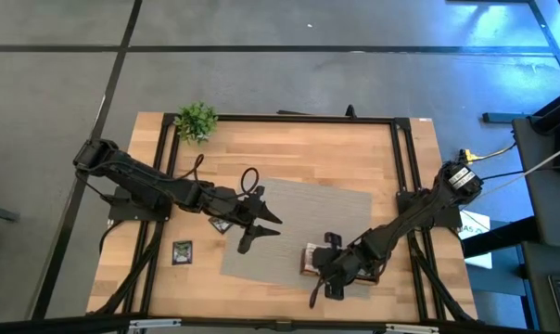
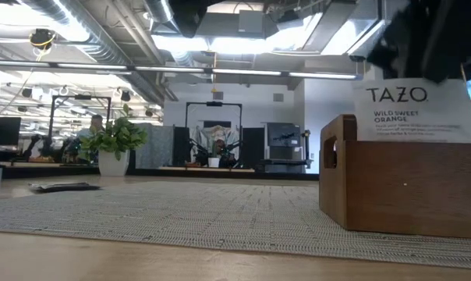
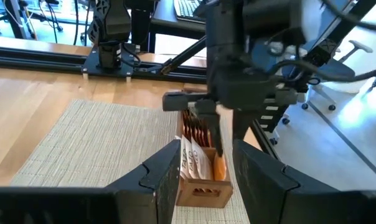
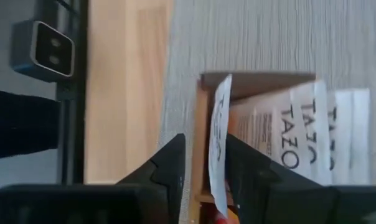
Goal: Pick & Place Tea
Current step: Put the orange tea bag into the left compartment of the wooden organizer, then put the right black tea bag into the right compartment of the wooden organizer
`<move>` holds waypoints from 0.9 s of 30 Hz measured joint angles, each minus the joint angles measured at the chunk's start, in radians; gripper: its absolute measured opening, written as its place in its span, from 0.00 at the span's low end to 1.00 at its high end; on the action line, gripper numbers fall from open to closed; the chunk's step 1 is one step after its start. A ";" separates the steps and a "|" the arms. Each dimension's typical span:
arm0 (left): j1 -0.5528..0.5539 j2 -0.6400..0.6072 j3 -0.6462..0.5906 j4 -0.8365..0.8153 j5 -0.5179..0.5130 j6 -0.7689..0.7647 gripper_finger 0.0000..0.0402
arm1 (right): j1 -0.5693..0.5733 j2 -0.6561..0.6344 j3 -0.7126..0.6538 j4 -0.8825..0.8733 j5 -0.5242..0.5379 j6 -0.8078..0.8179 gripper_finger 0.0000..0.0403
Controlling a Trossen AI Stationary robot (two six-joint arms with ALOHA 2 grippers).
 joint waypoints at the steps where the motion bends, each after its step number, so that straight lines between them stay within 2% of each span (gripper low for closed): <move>1: 0.000 0.000 0.000 0.000 0.000 0.000 0.36 | 0.000 0.000 0.020 -0.021 0.000 -0.015 0.28; 4: 0.000 0.000 0.000 -0.006 0.016 0.000 0.36 | -0.004 -0.002 0.082 -0.122 0.033 -0.031 0.28; 7: 0.000 -0.018 0.000 -0.078 0.042 -0.029 0.36 | -0.014 -0.002 0.162 -0.279 0.096 -0.020 0.28; 11: 0.000 -0.076 0.000 -0.311 0.032 -0.157 0.36 | -0.040 -0.002 0.266 -0.369 0.138 -0.068 0.28; 14: -0.012 -0.116 0.000 -0.561 0.022 -0.296 0.36 | -0.076 -0.003 0.317 -0.346 0.112 -0.148 0.28; 20: -0.086 -0.134 -0.009 -1.026 -0.041 -0.620 0.36 | -0.183 0.000 0.321 -0.254 0.058 -0.314 0.28; 23: -0.101 -0.134 -0.057 -1.121 -0.046 -0.739 0.36 | -0.241 0.006 0.320 -0.177 0.022 -0.374 0.28; 27: -0.111 -0.134 -0.128 -1.075 -0.072 -0.718 0.36 | -0.308 0.012 0.320 -0.073 -0.022 -0.451 0.28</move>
